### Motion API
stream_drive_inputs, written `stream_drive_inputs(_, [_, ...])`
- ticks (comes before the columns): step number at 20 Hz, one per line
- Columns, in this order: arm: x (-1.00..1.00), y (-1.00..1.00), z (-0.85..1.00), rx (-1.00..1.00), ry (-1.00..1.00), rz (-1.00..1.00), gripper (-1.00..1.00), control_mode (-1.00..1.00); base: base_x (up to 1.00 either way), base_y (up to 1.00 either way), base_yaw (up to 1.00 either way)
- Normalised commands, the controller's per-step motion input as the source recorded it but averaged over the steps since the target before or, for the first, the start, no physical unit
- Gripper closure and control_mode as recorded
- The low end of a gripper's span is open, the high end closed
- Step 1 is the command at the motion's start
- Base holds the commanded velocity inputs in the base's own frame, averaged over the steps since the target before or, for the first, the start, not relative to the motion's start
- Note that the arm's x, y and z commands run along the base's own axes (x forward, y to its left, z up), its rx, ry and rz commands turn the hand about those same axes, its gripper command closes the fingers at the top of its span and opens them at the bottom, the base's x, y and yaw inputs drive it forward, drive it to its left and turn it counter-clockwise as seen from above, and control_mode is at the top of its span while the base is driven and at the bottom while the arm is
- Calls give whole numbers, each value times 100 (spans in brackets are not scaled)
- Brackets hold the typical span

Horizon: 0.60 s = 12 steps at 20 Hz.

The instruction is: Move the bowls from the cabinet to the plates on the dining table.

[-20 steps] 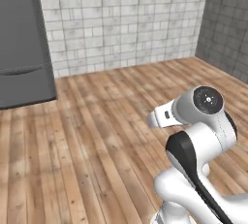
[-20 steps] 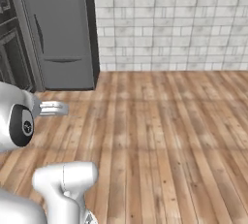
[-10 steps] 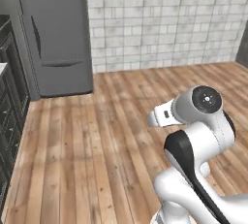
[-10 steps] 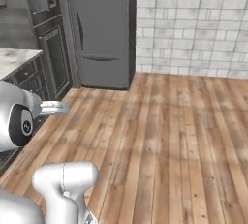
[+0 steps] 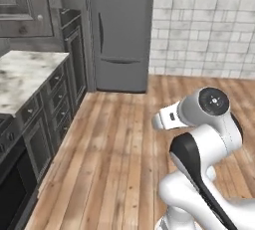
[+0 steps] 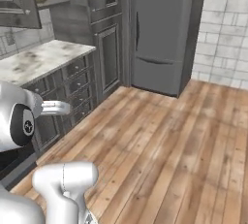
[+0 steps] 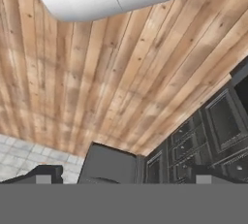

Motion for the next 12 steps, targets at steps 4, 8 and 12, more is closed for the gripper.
stream_drive_inputs(4, [0, 0, 0, 0, 0, 0, -100, 100, 12, -75, 42])
stream_drive_inputs(8, [0, 0, 0, 0, 0, 0, -100, 100, 0, -99, 29])
stream_drive_inputs(12, [0, 0, 0, 0, 0, 0, -100, 100, 0, -100, 27])
